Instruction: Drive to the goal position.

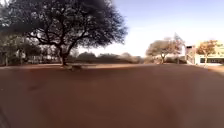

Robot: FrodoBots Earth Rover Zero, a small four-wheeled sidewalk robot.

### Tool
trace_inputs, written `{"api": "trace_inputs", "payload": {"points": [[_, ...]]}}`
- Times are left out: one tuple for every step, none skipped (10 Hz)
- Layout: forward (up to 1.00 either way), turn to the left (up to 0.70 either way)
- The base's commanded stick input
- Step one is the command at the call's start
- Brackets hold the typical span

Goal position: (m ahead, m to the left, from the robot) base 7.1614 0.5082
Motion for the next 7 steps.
{"api": "trace_inputs", "payload": {"points": [[1.0,0.0],[1.0,0.0],[1.0,0.0],[1.0,0.0],[1.0,0.0],[1.0,0.0],[1.0,0.0]]}}
